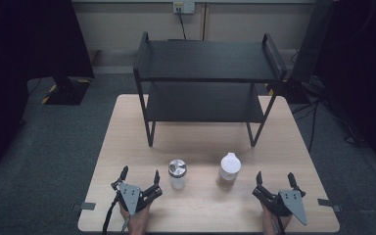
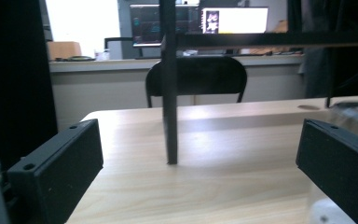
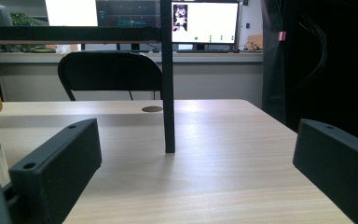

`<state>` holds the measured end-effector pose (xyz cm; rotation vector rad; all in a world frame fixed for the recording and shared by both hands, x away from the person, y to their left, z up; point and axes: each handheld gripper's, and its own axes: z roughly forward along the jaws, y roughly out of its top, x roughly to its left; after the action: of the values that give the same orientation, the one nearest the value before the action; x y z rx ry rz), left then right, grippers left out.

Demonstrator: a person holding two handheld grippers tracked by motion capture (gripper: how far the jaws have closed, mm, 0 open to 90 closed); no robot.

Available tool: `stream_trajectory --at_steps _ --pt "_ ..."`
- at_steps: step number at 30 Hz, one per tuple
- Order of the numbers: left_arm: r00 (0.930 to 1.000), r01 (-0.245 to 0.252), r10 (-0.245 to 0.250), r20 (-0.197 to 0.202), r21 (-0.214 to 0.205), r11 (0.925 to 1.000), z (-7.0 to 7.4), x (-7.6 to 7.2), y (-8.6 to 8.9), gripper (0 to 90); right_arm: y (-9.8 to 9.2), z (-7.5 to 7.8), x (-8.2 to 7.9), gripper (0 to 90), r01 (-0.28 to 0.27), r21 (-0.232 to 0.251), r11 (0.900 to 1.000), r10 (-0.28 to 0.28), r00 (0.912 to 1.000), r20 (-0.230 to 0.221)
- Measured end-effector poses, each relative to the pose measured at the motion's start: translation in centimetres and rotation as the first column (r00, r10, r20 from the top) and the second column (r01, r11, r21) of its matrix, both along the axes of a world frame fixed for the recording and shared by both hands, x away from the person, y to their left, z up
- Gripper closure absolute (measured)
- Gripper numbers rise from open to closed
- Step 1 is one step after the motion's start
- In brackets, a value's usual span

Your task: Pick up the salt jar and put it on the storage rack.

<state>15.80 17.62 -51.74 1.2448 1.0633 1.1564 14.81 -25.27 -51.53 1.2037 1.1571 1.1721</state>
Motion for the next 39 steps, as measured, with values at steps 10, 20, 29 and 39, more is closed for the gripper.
stream_trajectory --at_steps 10,20,29,39 --pt "0.9944 0.106 -0.106 0.005 -0.069 0.992 3.1 0.0 0.7 0.0 0.0 0.0 0.0 0.0 0.001 0.001 1.0 -0.001 1.0 0.0" --pt "0.9687 0.247 -0.248 -0.009 -0.07 0.9665 3.5 1.2 -0.3 1.1 0.0 0.0 0.0 0.0 0.002 0.001 1.0 -0.002 1.0 0.001" --pt "0.9549 0.293 -0.295 -0.035 -0.037 0.9553 2.9 2.3 -2.2 5.5 0.1 0.0 0.0 0.0 0.004 0.001 1.0 -0.004 1.0 0.001" --pt "0.9537 0.285 -0.287 -0.09 -0.034 0.958 1.9 2.9 -3.8 18.8 0.0 0.0 0.0 0.0 -0.001 0.002 1.0 0.001 1.0 0.002"
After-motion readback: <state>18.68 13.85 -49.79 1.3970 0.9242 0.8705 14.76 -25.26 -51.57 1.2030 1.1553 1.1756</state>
